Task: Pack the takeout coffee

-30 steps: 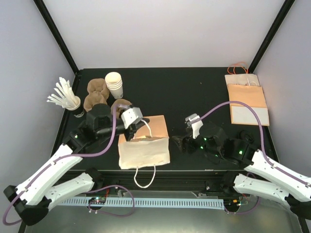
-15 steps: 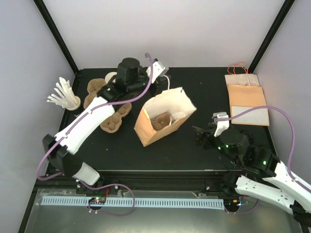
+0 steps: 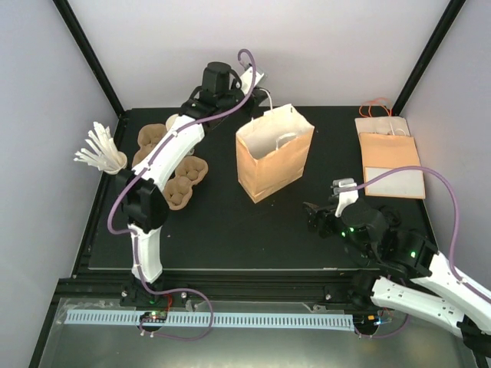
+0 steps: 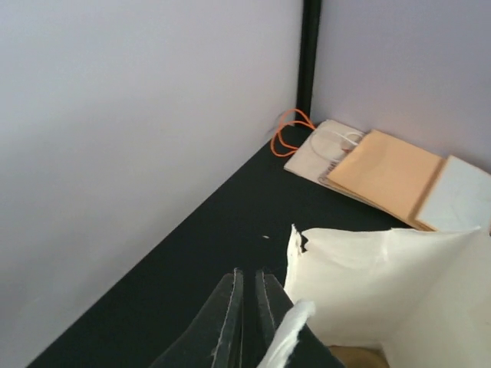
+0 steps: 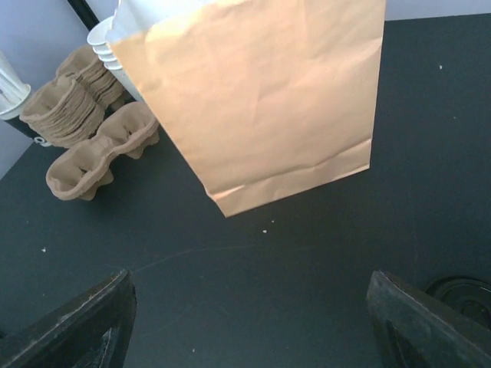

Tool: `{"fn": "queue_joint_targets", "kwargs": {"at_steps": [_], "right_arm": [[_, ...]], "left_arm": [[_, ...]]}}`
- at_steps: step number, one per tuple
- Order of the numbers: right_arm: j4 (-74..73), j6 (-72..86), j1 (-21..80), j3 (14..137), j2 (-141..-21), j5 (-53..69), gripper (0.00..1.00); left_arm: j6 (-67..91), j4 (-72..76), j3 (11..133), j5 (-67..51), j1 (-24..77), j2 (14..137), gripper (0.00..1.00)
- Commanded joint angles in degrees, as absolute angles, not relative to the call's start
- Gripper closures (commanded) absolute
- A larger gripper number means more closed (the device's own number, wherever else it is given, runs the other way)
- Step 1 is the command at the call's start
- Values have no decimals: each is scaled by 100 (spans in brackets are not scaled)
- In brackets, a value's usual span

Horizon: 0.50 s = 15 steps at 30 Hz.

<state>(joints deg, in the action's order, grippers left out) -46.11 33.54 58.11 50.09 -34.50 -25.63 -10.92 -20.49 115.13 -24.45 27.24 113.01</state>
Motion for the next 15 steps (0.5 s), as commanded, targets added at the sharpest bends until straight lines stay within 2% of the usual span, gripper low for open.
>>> {"fn": "queue_joint_targets", "kwargs": {"at_steps": [1,3,4,6,8,10,15], "right_arm": [[-4509,3319,5800,5050,-3629,-2591,15],[-4503,3297,5796,5061,-3687,-2577,15],[-4496,3300,5798,5057,-3699,-2575,15],[-4456,3268,5801,5040,-3698,-2581,14],[-4381,3207,5797,5033,-3704,-2536,13],[-4345,3167,5796,5053,-3753,-2492,13],[-4290,3107,5801,5062,-3962,-2282,10]], "left_arm": [[-965,-2191,12233,-2473,2602,11657,80],[-967,-2346,12319,-2499,2593,11661,50],[-979,-2399,12303,-2546,2595,11601,40],[-947,-2536,12271,-2572,2593,11414,26],[-943,-2804,12271,-2523,2593,11153,19],[-949,-3148,12191,-2226,2588,10825,16],[-904,-3883,11234,-1063,2417,9791,19]]}}
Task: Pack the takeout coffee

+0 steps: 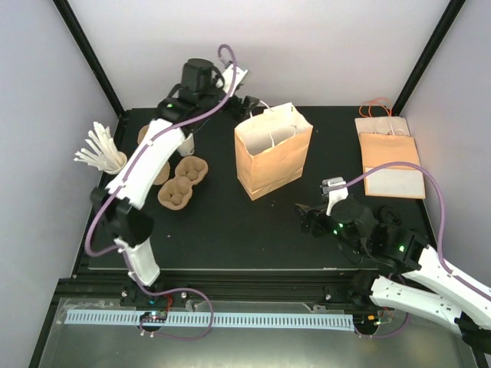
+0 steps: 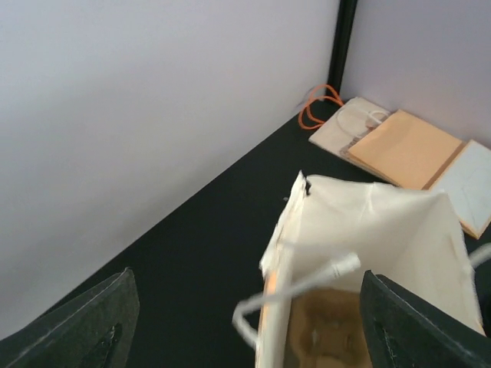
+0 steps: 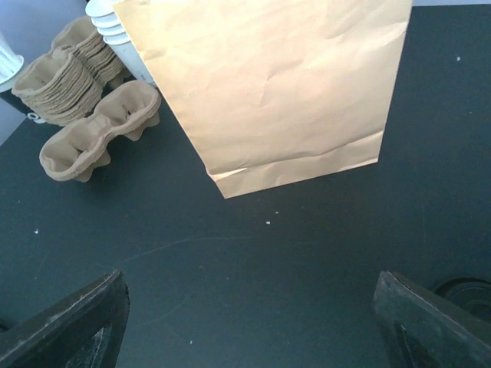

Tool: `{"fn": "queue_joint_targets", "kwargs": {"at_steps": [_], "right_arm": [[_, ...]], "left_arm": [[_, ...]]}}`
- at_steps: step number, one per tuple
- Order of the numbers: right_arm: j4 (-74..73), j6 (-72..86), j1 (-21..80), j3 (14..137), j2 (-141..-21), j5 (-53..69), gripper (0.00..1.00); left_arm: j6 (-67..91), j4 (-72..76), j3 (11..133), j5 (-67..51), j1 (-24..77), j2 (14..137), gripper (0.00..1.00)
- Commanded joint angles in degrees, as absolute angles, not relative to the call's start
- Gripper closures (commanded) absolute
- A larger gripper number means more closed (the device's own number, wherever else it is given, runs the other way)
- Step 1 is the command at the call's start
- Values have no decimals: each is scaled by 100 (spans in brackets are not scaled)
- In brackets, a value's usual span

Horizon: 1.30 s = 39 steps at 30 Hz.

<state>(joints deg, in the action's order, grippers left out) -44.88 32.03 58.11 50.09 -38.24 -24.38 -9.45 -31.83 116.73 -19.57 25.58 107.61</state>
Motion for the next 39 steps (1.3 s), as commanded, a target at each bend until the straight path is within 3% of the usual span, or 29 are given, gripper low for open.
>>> {"fn": "queue_joint_targets", "kwargs": {"at_steps": [1,7,14,21,23,24,29,33,39], "right_arm": [[-4260,3084,5794,5043,-3983,-2218,10],[-4057,3018,5798,4962,-4082,-1983,10],[-4115,2863,5801,5256,-4245,-1763,10],[-4297,2901,5801,5296,-4217,-1498,10],[-4311,2955,5800,5240,-4146,-1435,11],[-4307,3002,5800,5168,-4043,-1388,11],[-4245,2995,5801,5085,-3940,-1418,11],[-4304,2976,5796,5132,-4007,-1414,11],[-4260,3030,5801,5031,-3940,-1397,11]], "left_arm": [[-961,-4003,10999,-902,2343,9598,20],[-1065,-4335,9968,-897,1409,9198,39],[-1567,-4522,10211,-788,1007,9947,38],[-1898,-5405,11520,29,994,11247,36],[-1918,-5843,12091,305,986,11633,41],[-1878,-6253,12554,520,947,12004,48],[-1922,-6216,12476,533,905,12272,56],[-1873,-6334,12717,503,901,12495,76],[-1863,-6387,12695,584,888,12585,76]]}}
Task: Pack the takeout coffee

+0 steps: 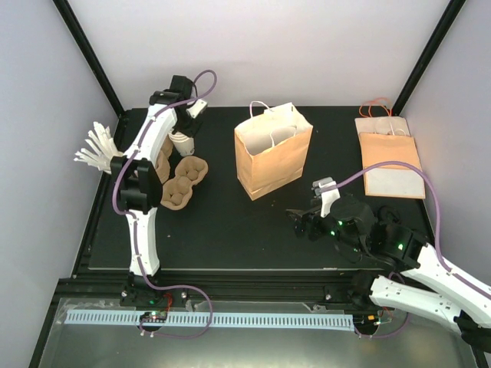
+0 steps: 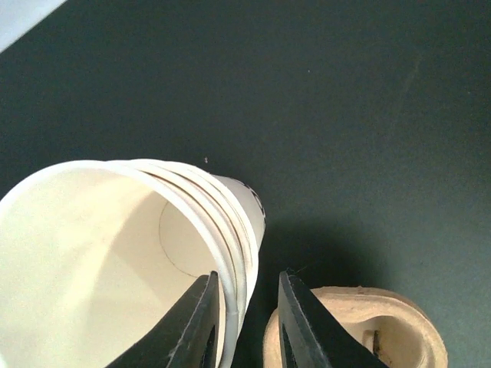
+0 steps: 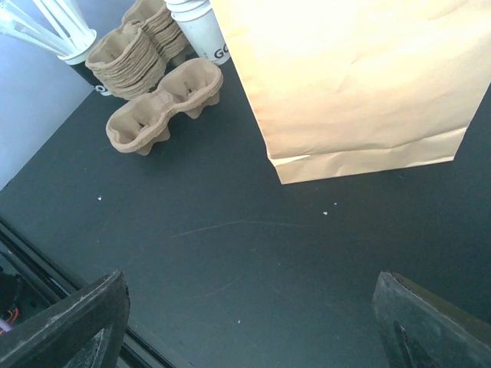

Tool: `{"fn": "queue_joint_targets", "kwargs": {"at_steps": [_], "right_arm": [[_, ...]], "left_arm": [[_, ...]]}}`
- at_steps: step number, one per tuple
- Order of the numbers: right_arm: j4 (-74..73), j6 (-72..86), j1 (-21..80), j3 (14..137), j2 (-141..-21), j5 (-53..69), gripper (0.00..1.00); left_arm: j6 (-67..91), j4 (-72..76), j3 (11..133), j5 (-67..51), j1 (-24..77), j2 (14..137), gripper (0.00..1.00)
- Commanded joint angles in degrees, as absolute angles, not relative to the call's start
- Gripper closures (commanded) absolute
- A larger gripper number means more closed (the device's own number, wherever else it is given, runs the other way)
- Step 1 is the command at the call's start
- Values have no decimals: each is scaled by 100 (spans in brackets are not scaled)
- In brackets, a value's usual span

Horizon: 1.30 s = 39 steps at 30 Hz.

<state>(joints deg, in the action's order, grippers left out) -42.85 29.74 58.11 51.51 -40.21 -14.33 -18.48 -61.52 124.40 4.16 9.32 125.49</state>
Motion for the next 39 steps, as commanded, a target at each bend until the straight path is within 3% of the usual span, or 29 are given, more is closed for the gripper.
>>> {"fn": "queue_joint_targets", "kwargs": {"at_steps": [1,3,7,13,30,39], "right_arm": [[-4249,3036,5801,5028,-3931,-1397,11],[-4247,3043,5800,5027,-3932,-1389,11],[-4258,3057,5801,4995,-3929,-1388,11],[-4217,3060,5801,4977,-3960,-1357,11],[-4098,3053,5801,4962,-4114,-1235,11],[-4195,2835,5801,5086,-4067,-1552,10]], "left_arm": [[-1863,-6383,12692,626,886,12592,76],[-1879,-6381,12688,702,879,12614,76],[-1873,-6382,12686,686,879,12582,94],[-1904,-6348,12707,1167,884,12306,98],[-2062,-6204,12715,1492,1050,11497,98],[-1197,-6883,12218,1191,1519,9837,99]]}}
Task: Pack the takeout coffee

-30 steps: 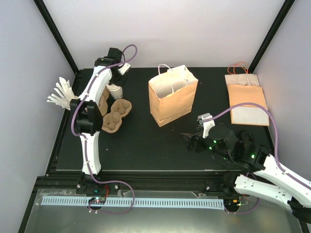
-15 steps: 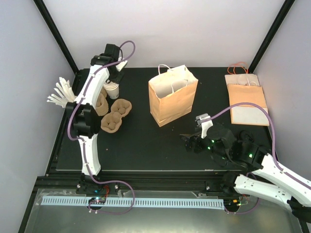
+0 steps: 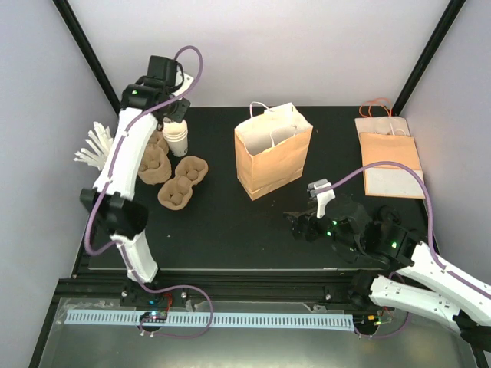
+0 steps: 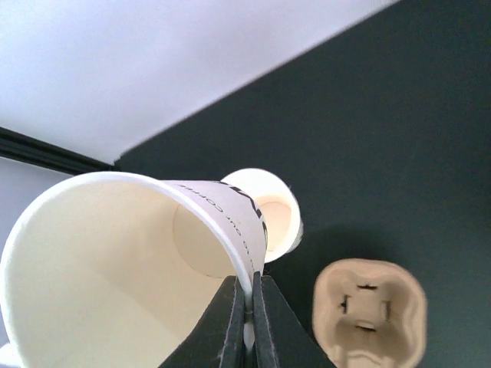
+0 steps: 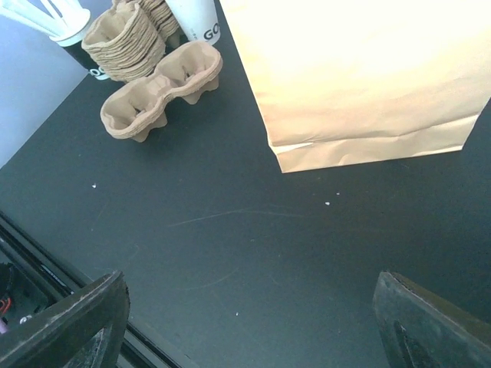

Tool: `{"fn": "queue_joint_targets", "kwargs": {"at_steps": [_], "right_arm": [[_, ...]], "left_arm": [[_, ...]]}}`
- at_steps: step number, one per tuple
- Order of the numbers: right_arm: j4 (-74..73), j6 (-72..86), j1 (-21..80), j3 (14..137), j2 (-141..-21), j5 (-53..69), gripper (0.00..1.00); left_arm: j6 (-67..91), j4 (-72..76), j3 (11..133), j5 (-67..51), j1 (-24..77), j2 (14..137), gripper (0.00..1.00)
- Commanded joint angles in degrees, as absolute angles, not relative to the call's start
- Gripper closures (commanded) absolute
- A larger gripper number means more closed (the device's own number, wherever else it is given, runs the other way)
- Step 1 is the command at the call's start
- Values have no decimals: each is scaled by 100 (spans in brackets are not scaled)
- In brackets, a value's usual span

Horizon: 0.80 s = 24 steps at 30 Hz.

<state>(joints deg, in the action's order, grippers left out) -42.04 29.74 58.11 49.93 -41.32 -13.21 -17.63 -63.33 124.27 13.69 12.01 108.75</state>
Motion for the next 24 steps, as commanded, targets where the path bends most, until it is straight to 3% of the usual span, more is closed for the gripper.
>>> {"fn": "queue_joint_targets", "kwargs": {"at_steps": [1,6,9,15,19,24], "right_arm": [[-4174,2813,5800,5073,-4070,-1564,10],[-4095,2814,5790,5023,-4351,-1496,9],[-3959,2825,5791,4932,-4450,-1451,8],[-3971,3056,5785,4701,-4407,-1895,8],[-4077,3382,5724,4503,-4487,-2080,0],[-4399,3443,4845,4602,-4987,-1232,0]], "left_arm": [[-1071,-6991,11810,1131,1718,9570,99],[-586,-6802,8922,1089,2853,7778,98],[67,-6801,7999,738,3491,6873,98],[1344,-7059,7265,268,4831,6164,98],[1776,-6321,6614,249,5688,6181,98],[1893,-5291,6384,460,6498,6726,98]]}}
